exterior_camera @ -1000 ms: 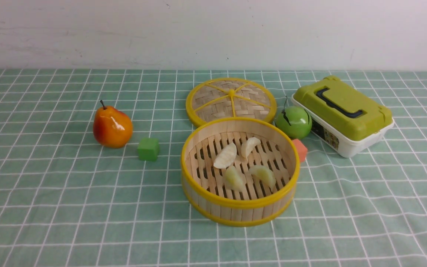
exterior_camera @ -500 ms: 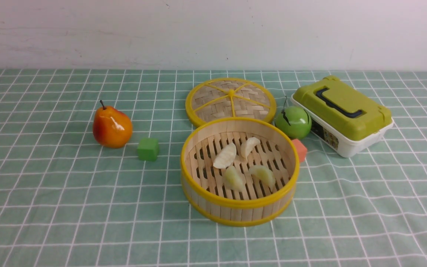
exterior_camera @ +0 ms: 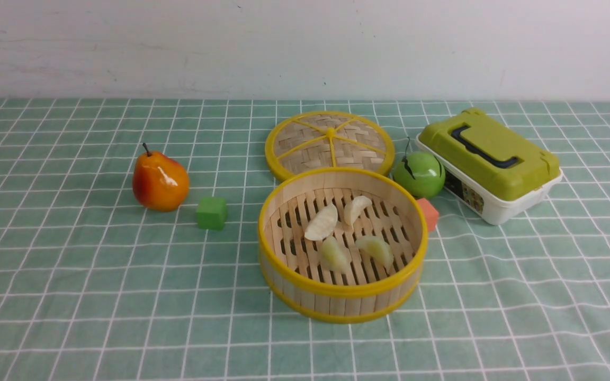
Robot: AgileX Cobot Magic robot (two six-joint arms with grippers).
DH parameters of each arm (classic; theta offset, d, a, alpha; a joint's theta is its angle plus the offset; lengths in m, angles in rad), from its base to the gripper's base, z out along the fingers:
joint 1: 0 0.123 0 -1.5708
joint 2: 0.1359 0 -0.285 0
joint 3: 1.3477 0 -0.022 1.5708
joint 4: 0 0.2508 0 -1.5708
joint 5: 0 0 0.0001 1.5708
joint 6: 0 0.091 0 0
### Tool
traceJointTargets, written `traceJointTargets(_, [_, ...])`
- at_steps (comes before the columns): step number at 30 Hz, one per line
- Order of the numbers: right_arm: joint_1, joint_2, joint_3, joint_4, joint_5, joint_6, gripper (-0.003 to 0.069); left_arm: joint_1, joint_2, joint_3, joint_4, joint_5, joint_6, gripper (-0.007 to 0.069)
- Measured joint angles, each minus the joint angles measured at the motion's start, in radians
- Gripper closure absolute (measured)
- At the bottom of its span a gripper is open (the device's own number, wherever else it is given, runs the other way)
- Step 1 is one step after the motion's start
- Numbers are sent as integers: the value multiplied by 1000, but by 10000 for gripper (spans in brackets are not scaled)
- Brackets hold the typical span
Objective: Put the dumplings into the steamer on the table with the blue tablecloth.
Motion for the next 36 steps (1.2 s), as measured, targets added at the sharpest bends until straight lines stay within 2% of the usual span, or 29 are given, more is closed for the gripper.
traceJointTargets(36, [0, 0, 0, 0, 0, 1, 566, 0, 0, 0, -25, 0, -1, 603])
